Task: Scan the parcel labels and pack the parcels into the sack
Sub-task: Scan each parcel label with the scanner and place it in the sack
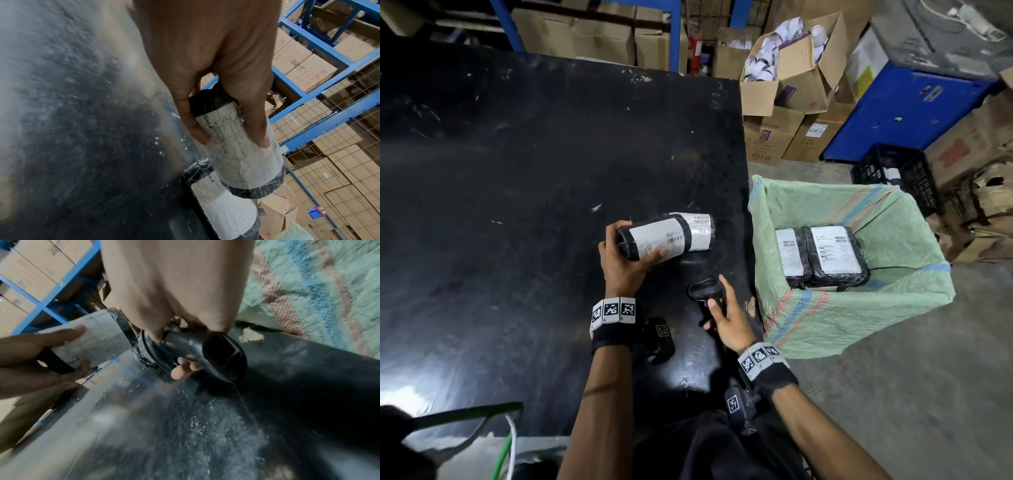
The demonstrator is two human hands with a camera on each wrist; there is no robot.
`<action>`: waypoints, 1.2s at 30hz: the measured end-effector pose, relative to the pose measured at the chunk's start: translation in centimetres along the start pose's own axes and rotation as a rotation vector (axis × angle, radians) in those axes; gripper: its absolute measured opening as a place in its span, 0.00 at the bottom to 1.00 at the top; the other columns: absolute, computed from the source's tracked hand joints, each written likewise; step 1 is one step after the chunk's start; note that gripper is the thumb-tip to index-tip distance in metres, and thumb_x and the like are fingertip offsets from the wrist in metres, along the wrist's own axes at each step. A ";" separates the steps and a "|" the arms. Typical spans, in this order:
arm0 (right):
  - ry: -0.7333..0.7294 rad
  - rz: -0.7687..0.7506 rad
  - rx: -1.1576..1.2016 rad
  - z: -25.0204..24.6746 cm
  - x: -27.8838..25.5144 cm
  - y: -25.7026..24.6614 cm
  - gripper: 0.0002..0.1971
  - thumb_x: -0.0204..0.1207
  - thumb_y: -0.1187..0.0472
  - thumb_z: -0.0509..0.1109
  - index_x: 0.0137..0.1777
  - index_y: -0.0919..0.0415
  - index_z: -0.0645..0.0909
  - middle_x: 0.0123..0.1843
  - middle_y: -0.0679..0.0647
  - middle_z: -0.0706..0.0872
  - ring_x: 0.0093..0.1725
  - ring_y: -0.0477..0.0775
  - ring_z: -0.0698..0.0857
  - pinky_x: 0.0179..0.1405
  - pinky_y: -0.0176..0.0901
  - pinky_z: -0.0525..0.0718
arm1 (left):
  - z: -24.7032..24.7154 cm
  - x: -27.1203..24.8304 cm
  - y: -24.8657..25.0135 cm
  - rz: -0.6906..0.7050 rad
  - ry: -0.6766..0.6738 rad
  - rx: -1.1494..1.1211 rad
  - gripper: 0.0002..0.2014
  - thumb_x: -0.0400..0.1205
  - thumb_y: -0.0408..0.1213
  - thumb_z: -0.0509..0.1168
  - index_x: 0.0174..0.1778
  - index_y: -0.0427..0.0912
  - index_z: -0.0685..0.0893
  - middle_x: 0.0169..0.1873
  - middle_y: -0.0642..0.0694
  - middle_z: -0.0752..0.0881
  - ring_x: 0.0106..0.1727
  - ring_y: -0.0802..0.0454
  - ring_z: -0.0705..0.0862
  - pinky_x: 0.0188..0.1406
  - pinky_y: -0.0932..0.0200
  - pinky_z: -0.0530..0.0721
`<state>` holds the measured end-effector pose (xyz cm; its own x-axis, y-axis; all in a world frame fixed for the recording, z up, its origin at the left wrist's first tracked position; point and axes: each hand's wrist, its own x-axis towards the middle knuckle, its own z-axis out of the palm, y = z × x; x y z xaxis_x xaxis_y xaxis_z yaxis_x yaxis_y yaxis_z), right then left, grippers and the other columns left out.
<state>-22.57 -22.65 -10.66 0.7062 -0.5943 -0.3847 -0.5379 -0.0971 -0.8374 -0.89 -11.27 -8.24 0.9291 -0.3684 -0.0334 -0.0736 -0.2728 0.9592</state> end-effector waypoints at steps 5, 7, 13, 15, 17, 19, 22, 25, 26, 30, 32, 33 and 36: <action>-0.024 0.055 0.066 1.7 1.3 0.8 0.32 0.87 0.50 0.60 0.86 0.42 0.50 0.74 0.53 0.80 0.41 0.50 0.91 0.48 0.41 0.89 | 0.1 -0.3 -0.1 -0.022 -0.027 -0.015 0.41 0.54 0.65 0.88 0.60 0.64 0.78 0.58 0.45 0.87 0.61 0.36 0.86 0.56 0.30 0.88; -0.013 0.063 0.080 1.6 1.2 0.9 0.32 0.87 0.50 0.61 0.86 0.42 0.51 0.76 0.55 0.78 0.39 0.48 0.90 0.43 0.29 0.85 | 0.0 -0.3 0.0 -0.032 -0.040 -0.022 0.42 0.54 0.65 0.88 0.61 0.63 0.78 0.58 0.48 0.86 0.62 0.37 0.86 0.57 0.30 0.89; -0.036 0.115 -0.065 0.2 1.6 1.0 0.34 0.85 0.53 0.65 0.87 0.46 0.52 0.70 0.59 0.82 0.65 0.59 0.84 0.59 0.43 0.80 | 0.1 -0.3 1.3 -0.049 -0.112 -0.050 0.43 0.54 0.61 0.90 0.62 0.62 0.78 0.63 0.42 0.85 0.64 0.37 0.87 0.42 0.32 0.94; -0.006 0.086 -0.120 -0.5 1.4 1.3 0.35 0.84 0.50 0.67 0.87 0.45 0.54 0.73 0.55 0.80 0.71 0.54 0.81 0.68 0.42 0.76 | 0.2 -0.6 2.2 -0.043 -0.148 -0.058 0.39 0.55 0.56 0.90 0.59 0.64 0.78 0.63 0.38 0.84 0.61 0.37 0.89 0.32 0.37 0.94; 0.052 0.042 -0.154 -1.4 1.1 1.3 0.36 0.82 0.47 0.68 0.86 0.43 0.56 0.73 0.54 0.79 0.72 0.51 0.78 0.74 0.48 0.74 | 0.4 -1.0 2.7 -0.038 -0.188 -0.074 0.38 0.55 0.53 0.90 0.58 0.62 0.78 0.62 0.37 0.84 0.59 0.38 0.90 0.30 0.40 0.94; 0.084 0.009 -0.100 -2.7 0.4 0.2 0.35 0.80 0.44 0.69 0.84 0.36 0.56 0.72 0.52 0.78 0.71 0.49 0.78 0.74 0.53 0.76 | 0.5 -1.6 3.3 -0.055 -0.233 -0.111 0.38 0.57 0.47 0.91 0.60 0.58 0.79 0.62 0.37 0.85 0.59 0.43 0.90 0.31 0.45 0.94; 0.087 -0.070 0.024 -4.9 -0.3 -2.0 0.35 0.79 0.43 0.71 0.82 0.31 0.57 0.72 0.48 0.76 0.70 0.46 0.78 0.72 0.53 0.79 | 1.1 -2.7 4.5 -0.111 -0.308 -0.162 0.36 0.64 0.28 0.88 0.65 0.41 0.77 0.56 0.45 0.88 0.51 0.62 0.91 0.29 0.59 0.91; 0.017 -0.106 0.168 -7.1 -0.5 -4.2 0.41 0.73 0.47 0.78 0.81 0.28 0.58 0.77 0.47 0.73 0.74 0.48 0.76 0.73 0.53 0.78 | 2.0 -3.8 5.7 -0.166 -0.385 -0.206 0.36 0.65 0.22 0.86 0.66 0.36 0.77 0.52 0.48 0.89 0.46 0.62 0.91 0.29 0.60 0.89; -0.020 -0.120 0.215 -7.9 -0.5 -4.8 0.44 0.71 0.49 0.81 0.81 0.28 0.59 0.78 0.45 0.73 0.75 0.49 0.76 0.73 0.53 0.78 | 2.3 -4.0 6.1 -0.180 -0.415 -0.216 0.36 0.65 0.22 0.85 0.66 0.36 0.76 0.53 0.46 0.90 0.47 0.58 0.92 0.29 0.58 0.90; -0.120 -0.180 0.294 -11.1 -0.6 -6.5 0.47 0.69 0.60 0.83 0.82 0.36 0.61 0.77 0.47 0.76 0.71 0.48 0.82 0.68 0.46 0.83 | 3.8 -4.9 7.8 -0.199 -0.524 -0.236 0.36 0.66 0.19 0.84 0.67 0.34 0.75 0.55 0.41 0.89 0.46 0.52 0.93 0.32 0.41 0.94; -0.139 -0.204 0.307 -12.6 -0.5 -6.8 0.43 0.70 0.63 0.83 0.81 0.43 0.66 0.73 0.50 0.80 0.68 0.47 0.84 0.63 0.43 0.86 | 5.0 -5.5 8.5 -0.200 -0.547 -0.246 0.36 0.66 0.19 0.84 0.67 0.36 0.76 0.54 0.42 0.88 0.47 0.49 0.92 0.34 0.38 0.93; -0.132 -0.212 0.289 -13.4 -0.5 -6.9 0.41 0.70 0.63 0.83 0.80 0.46 0.69 0.72 0.50 0.81 0.68 0.46 0.84 0.61 0.40 0.86 | 5.6 -5.7 8.8 -0.201 -0.552 -0.256 0.35 0.67 0.19 0.84 0.67 0.36 0.76 0.54 0.43 0.88 0.48 0.48 0.91 0.31 0.42 0.94; -0.087 -0.239 0.228 -15.8 -0.4 -7.0 0.36 0.70 0.63 0.83 0.77 0.53 0.73 0.71 0.48 0.81 0.70 0.42 0.81 0.61 0.31 0.82 | 7.6 -6.3 9.9 -0.196 -0.552 -0.272 0.35 0.67 0.17 0.83 0.67 0.35 0.76 0.52 0.46 0.89 0.48 0.53 0.91 0.29 0.55 0.91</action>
<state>-26.36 -34.35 1.53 0.8421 -0.5047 -0.1903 -0.2424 -0.0390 -0.9694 -10.18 -18.42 -0.64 0.5878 -0.7571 -0.2850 0.2398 -0.1733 0.9552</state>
